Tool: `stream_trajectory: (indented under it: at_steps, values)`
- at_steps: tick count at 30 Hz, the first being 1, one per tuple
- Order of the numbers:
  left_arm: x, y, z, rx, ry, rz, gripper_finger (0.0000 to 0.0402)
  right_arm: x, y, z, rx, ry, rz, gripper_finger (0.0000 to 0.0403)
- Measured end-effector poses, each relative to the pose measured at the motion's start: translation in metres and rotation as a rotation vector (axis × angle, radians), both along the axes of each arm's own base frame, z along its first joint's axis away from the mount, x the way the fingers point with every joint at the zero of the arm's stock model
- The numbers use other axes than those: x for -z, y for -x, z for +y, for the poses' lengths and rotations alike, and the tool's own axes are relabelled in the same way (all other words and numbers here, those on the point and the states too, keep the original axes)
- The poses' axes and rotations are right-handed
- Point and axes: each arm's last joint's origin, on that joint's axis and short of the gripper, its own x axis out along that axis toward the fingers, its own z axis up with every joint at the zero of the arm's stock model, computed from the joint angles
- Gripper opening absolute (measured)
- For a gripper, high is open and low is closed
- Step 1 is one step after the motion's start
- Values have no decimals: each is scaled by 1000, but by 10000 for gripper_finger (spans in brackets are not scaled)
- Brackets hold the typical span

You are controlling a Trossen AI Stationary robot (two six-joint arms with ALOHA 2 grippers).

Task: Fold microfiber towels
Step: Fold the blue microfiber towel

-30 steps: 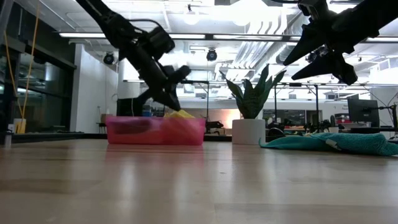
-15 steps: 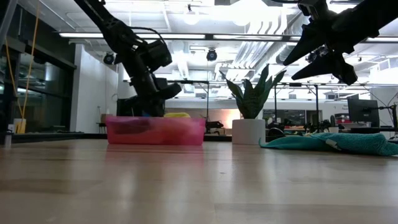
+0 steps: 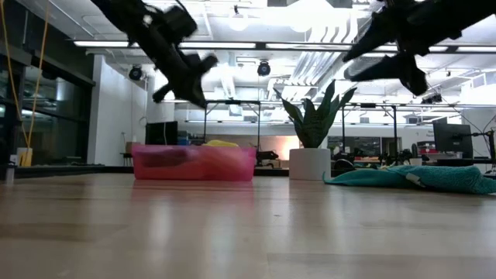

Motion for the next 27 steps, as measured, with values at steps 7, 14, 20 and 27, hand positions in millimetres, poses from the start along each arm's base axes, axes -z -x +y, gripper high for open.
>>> stream_trajectory:
  at_steps: [7, 14, 20, 27]
  values:
    - [-61, 8, -46, 186, -265, -188, 0, -10, -5, -15, 5, 5, -9, 170]
    - [-64, -3, -104, 366, -305, -506, 0, -4, -4, -34, 42, -50, 52, 170]
    - [-35, -14, -145, 368, -232, -546, 0, 7, 4, -43, 30, -136, 206, 169]
    - [-16, -20, -166, 343, -186, -497, 0, 8, 20, -54, 160, -178, 406, 170]
